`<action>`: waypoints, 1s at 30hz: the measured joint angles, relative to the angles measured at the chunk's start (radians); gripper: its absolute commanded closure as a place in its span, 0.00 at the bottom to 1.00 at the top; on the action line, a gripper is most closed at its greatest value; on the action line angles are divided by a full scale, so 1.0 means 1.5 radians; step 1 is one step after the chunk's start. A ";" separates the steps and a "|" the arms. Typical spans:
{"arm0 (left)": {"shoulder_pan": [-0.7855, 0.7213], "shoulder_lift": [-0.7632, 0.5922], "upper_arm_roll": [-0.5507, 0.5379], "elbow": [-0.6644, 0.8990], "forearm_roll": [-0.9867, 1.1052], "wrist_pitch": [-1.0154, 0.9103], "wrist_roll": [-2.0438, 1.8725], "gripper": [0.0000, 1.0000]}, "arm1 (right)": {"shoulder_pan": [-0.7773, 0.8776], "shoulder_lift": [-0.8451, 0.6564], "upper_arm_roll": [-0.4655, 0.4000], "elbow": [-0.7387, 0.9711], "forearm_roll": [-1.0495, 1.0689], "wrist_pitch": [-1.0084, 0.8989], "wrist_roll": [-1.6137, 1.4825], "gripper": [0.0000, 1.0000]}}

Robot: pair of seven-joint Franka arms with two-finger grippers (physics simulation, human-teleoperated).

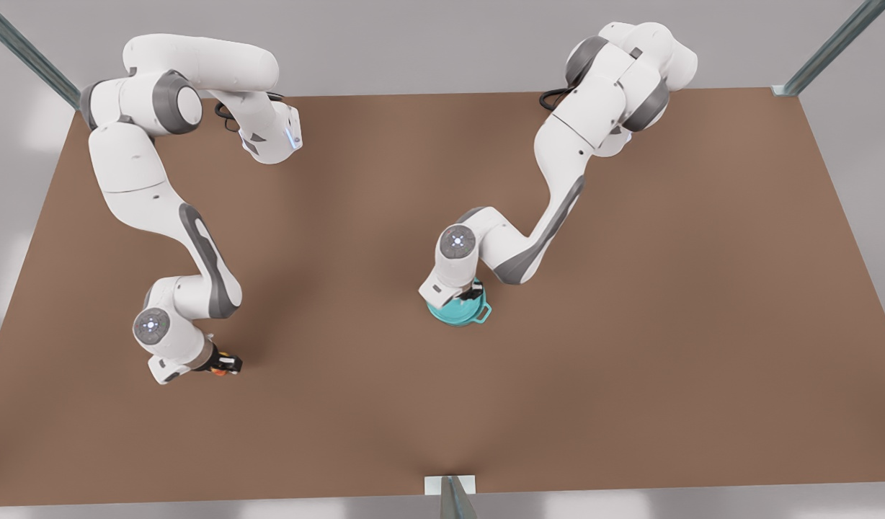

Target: Open the pot lid and put the potato into the pot

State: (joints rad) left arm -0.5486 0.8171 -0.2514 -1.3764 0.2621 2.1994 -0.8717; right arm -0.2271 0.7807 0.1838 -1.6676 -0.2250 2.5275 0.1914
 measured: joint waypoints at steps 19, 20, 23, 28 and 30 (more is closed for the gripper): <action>0.306 0.020 0.019 0.069 -0.014 -0.045 0.167 0.00 | 0.077 -0.048 0.031 0.076 0.043 -0.098 0.038 0.48; 0.324 -0.026 0.020 0.092 -0.014 -0.071 0.185 0.00 | 0.097 -0.052 0.031 0.085 0.048 -0.114 0.048 0.48; 0.344 -0.194 0.018 0.113 -0.045 -0.197 0.226 0.00 | 0.155 -0.065 0.029 0.107 0.073 -0.159 0.082 0.48; 0.422 -0.509 0.030 -0.206 -0.109 -0.299 0.306 0.00 | 0.264 -0.078 0.029 0.156 0.089 -0.228 0.159 0.48; 0.426 -0.520 0.033 -0.233 -0.121 -0.298 0.333 0.00 | 0.311 -0.078 0.028 0.184 0.090 -0.257 0.197 0.48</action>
State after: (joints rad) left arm 0.0906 0.0369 -0.2021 -1.7259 0.0807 1.7526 -0.3725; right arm 0.2401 0.6637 0.2262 -1.3921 -0.0893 2.1417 0.4866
